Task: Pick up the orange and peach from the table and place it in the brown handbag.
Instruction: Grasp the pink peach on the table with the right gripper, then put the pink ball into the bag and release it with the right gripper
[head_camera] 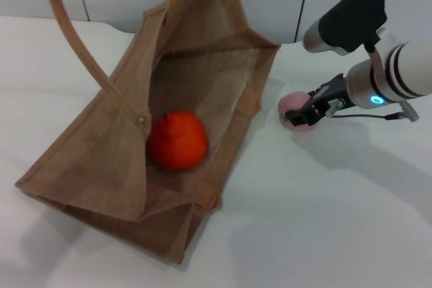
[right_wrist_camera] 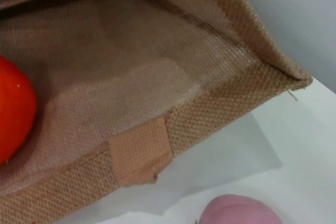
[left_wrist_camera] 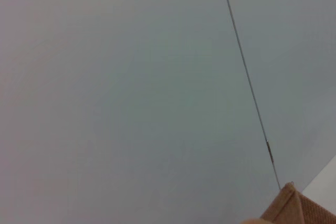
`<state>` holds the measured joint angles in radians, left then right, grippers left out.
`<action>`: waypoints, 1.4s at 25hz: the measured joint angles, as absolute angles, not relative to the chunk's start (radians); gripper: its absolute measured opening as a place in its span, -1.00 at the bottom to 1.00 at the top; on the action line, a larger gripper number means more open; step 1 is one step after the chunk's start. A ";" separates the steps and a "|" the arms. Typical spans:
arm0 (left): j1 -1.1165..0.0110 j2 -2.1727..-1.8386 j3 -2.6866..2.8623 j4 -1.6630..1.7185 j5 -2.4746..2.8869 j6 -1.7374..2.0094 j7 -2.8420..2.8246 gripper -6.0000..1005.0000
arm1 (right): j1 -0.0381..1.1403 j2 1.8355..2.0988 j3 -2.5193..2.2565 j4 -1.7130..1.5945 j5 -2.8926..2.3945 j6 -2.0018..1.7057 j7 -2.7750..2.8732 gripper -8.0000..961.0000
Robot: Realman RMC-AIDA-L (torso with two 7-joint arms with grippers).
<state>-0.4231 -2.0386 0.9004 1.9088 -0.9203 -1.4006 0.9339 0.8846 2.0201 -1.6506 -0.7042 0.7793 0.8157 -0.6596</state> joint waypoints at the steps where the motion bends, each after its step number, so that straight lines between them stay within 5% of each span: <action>1: -0.423 -2.039 0.900 1.909 -0.920 -1.401 0.934 -0.80 | 0.885 2.020 -1.651 -0.704 0.779 0.816 -0.660 0.25; 11: -0.424 -2.038 0.899 1.903 -0.920 -1.401 0.940 -0.79 | 0.855 2.018 -1.642 -0.832 0.775 0.873 -0.645 0.10; 27: -0.445 -2.036 0.900 1.885 -0.917 -1.389 0.949 -0.75 | 0.624 2.021 -1.671 -1.633 0.636 1.187 -0.451 -0.01; 35: -0.507 -2.039 0.957 1.898 -0.927 -1.388 0.945 -0.73 | 0.688 2.021 -1.818 -1.485 0.727 1.018 -0.470 -0.03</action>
